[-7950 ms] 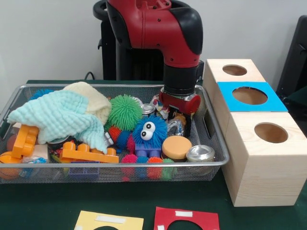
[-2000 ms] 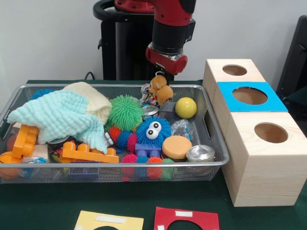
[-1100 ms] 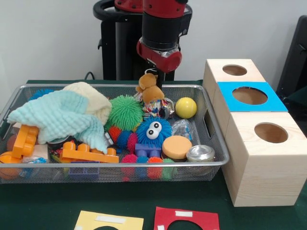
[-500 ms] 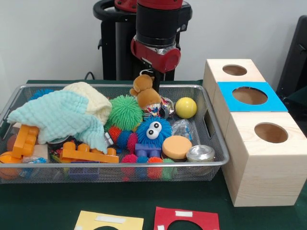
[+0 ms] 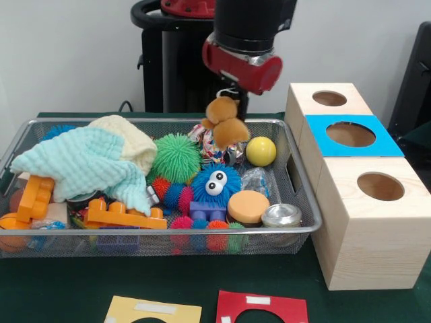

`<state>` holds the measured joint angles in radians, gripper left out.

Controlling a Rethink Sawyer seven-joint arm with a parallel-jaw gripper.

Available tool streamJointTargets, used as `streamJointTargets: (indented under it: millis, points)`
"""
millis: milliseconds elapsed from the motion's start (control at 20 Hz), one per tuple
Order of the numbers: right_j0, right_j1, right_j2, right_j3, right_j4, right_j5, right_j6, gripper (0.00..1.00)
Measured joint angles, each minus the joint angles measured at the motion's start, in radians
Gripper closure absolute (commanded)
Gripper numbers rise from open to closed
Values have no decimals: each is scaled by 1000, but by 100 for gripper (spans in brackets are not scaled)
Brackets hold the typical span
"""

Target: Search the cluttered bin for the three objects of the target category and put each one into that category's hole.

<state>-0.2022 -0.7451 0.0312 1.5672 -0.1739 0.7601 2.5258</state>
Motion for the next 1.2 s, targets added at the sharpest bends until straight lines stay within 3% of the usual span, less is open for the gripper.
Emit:
streamJointTargets:
  millis: [550,1200]
  points:
    - [182,4,-8,-147,17,111,0,100]
    - [269,106,-104,-368,68,185,3,100]
